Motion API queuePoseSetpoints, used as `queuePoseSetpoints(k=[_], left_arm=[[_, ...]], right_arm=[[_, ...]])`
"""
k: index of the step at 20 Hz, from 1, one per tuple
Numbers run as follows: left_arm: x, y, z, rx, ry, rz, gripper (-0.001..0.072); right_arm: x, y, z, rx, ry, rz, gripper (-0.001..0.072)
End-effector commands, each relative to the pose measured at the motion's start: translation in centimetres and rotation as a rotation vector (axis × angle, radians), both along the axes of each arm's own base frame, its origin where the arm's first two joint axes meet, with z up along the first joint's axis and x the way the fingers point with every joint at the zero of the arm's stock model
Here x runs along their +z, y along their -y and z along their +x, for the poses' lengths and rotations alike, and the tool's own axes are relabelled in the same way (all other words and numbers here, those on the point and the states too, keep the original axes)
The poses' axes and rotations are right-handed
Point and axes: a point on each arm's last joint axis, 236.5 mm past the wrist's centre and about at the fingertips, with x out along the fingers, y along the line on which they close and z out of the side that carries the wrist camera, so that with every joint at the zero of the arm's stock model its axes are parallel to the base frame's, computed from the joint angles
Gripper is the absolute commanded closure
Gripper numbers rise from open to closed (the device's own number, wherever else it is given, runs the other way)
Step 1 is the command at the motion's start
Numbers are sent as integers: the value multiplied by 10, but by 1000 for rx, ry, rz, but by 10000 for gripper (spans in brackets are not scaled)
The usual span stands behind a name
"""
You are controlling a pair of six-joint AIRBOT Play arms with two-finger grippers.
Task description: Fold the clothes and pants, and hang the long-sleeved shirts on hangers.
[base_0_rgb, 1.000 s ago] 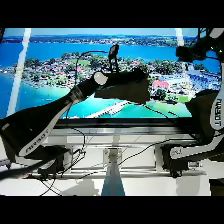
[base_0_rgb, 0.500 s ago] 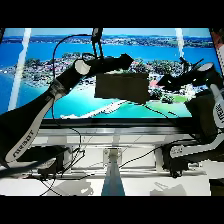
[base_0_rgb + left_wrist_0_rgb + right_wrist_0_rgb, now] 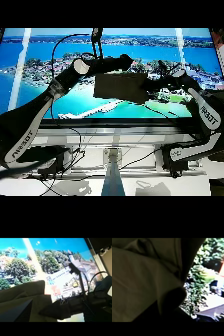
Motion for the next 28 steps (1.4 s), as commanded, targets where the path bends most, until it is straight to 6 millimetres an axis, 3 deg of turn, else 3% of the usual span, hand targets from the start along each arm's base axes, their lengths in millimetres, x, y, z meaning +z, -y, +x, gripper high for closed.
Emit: queuePoseSetpoints(k=[1,3,4,5,6,8,11,13,16,19,21,24,26,28], left_arm=[[0,-10,7,14,-3,4,8],[-12,-34,11,-20,21,106,30],[-22,-51,10,-51,24,185,159],[-33,-73,8,-84,12,271,382],[-44,-100,5,-110,-11,358,662],[-48,-157,4,-99,-51,470,692],[-13,-225,9,21,-47,474,692],[20,-268,12,129,-1,466,692],[64,-325,8,284,70,464,692],[97,-373,-4,422,122,471,691],[111,-394,-12,482,144,477,692],[117,-402,-15,507,154,478,692],[115,-399,-14,500,151,477,692],[115,-400,-14,501,150,477,691]], right_arm=[[13,-14,17,12,72,-9,700],[46,-1,39,21,163,-35,700],[70,11,54,15,230,-58,701],[96,25,67,-1,294,-80,701],[126,44,80,-33,359,-108,701],[184,88,95,-134,463,-172,700],[253,162,85,-311,532,-284,700],[281,215,52,-434,492,-368,701],[309,282,-19,-632,402,-481,700],[337,347,-105,-814,342,-681,700],[358,383,-165,-959,308,-820,700],[387,408,-249,-1182,261,-955,700],[400,412,-287,-1299,248,-1004,700],[407,416,-310,-1377,232,-1035,697]])
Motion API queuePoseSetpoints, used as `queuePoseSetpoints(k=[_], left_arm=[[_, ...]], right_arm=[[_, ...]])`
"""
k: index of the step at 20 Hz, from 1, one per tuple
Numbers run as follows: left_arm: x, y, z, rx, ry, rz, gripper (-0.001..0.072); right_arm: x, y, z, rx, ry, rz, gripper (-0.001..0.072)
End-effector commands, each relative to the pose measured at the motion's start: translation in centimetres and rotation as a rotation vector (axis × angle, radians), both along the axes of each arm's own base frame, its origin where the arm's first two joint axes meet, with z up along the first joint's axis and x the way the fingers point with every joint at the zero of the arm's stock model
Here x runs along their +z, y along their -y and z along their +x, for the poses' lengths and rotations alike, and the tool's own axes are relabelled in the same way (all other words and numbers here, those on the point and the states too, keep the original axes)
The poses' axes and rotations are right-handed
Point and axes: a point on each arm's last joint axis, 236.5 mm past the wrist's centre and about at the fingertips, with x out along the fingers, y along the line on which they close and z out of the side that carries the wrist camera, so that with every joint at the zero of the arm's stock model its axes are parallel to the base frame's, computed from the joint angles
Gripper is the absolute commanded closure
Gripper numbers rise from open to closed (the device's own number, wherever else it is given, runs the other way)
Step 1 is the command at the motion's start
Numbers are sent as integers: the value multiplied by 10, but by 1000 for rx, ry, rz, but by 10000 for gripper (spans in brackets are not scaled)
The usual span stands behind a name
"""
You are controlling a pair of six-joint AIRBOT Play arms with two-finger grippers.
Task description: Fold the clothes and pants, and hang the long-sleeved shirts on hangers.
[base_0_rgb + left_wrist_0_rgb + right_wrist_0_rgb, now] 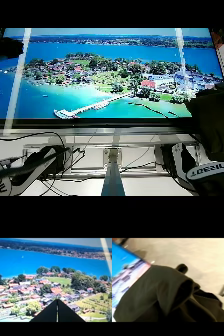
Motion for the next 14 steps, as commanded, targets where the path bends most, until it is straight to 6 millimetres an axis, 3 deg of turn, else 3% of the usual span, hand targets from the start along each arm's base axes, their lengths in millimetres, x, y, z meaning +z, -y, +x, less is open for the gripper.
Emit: queuePoseSetpoints(k=[1,3,4,5,6,9,11,12,14], left_arm=[[3,-5,-2,12,7,3,691],[3,-4,-2,12,6,3,691],[3,-4,-2,12,6,3,691],[3,-4,-2,12,6,3,691],[3,-4,-2,12,6,3,691],[3,-4,-2,12,6,3,691],[3,-4,-2,12,6,3,691],[3,-4,-2,12,6,3,691],[3,-4,-2,12,6,3,691]], right_arm=[[13,6,-59,-188,-7,-46,632],[13,8,-60,-206,17,-39,348],[16,8,-55,-194,39,-45,245],[20,10,-50,-183,60,-57,186],[22,10,-47,-176,72,-64,180],[22,9,-35,-144,111,-48,182],[22,2,-13,-81,183,-7,207],[22,-5,2,-34,233,28,301],[19,-22,34,80,289,98,608]])
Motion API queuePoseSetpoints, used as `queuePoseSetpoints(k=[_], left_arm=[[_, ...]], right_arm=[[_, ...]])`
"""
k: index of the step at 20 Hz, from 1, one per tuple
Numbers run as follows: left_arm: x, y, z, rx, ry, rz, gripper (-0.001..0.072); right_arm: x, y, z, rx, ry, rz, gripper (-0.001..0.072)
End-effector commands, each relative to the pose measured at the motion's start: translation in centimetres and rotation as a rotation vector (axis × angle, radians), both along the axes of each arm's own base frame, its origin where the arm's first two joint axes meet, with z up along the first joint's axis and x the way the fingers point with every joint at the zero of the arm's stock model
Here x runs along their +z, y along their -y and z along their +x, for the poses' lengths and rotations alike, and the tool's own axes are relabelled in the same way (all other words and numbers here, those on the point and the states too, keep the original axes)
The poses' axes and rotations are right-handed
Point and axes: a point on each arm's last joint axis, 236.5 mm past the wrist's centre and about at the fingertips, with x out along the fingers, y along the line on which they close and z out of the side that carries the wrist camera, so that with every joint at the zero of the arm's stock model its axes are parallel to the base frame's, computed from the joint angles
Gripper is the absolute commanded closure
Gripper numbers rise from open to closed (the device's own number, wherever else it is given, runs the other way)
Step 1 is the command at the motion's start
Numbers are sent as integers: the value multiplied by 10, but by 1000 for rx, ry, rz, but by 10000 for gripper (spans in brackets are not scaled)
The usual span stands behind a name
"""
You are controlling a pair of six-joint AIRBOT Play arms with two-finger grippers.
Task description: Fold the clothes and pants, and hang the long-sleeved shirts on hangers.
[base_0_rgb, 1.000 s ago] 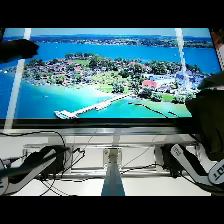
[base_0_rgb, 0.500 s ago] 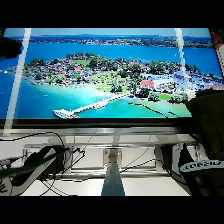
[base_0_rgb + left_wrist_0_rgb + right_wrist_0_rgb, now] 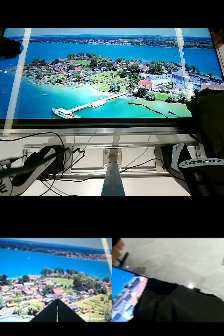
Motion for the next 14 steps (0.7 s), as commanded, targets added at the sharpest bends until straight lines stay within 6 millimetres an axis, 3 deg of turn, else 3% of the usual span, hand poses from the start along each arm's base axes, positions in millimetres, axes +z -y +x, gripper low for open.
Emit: queuePoseSetpoints(k=[1,2,5,8,11,14], left_arm=[[0,-1,0,2,1,1,691],[0,-1,0,2,1,1,691],[0,-1,0,1,1,1,691],[0,-1,0,2,1,1,691],[0,-1,0,2,1,1,691],[0,-1,0,2,1,1,691]], right_arm=[[-5,-35,60,236,108,99,664],[-11,-50,80,332,96,127,700],[-37,-114,138,632,12,227,701],[-57,-204,191,960,-72,265,701],[-75,-298,223,1251,-167,200,700],[-90,-366,236,1444,-248,58,701]])
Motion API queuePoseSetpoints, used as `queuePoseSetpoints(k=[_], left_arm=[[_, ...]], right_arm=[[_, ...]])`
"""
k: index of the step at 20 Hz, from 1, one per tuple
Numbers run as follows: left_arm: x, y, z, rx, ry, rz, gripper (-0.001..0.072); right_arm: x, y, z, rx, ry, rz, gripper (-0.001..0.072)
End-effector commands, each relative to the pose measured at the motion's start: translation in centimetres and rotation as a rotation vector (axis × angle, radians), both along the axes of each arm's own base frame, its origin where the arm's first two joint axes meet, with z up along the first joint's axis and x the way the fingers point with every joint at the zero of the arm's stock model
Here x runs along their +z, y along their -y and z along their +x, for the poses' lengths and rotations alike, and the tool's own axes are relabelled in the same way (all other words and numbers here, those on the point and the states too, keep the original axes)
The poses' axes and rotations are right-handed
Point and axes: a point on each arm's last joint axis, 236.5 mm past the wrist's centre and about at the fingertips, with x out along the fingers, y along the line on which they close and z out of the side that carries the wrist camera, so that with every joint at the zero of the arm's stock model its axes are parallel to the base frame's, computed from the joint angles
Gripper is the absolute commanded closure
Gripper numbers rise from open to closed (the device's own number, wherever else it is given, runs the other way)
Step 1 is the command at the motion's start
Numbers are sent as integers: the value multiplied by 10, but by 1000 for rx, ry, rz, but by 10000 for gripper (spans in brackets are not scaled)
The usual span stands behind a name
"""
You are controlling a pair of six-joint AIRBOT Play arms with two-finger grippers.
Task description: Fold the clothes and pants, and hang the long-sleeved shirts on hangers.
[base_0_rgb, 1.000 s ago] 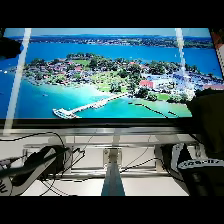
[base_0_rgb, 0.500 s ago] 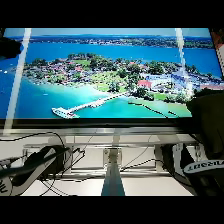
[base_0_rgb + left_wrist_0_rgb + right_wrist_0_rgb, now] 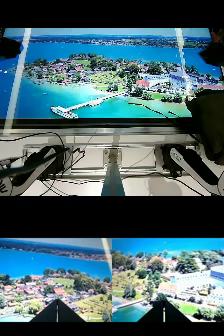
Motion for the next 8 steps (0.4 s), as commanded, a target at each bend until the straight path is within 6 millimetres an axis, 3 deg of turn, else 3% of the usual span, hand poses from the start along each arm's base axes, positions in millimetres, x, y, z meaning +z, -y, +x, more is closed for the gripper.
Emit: queuePoseSetpoints(k=[1,4,8], left_arm=[[0,0,0,1,1,1,691],[0,0,0,1,1,1,691],[0,0,0,1,1,0,691]], right_arm=[[-19,-85,15,254,32,-156,701],[-31,-117,22,336,44,-212,700],[-39,-122,25,346,29,-213,700]])
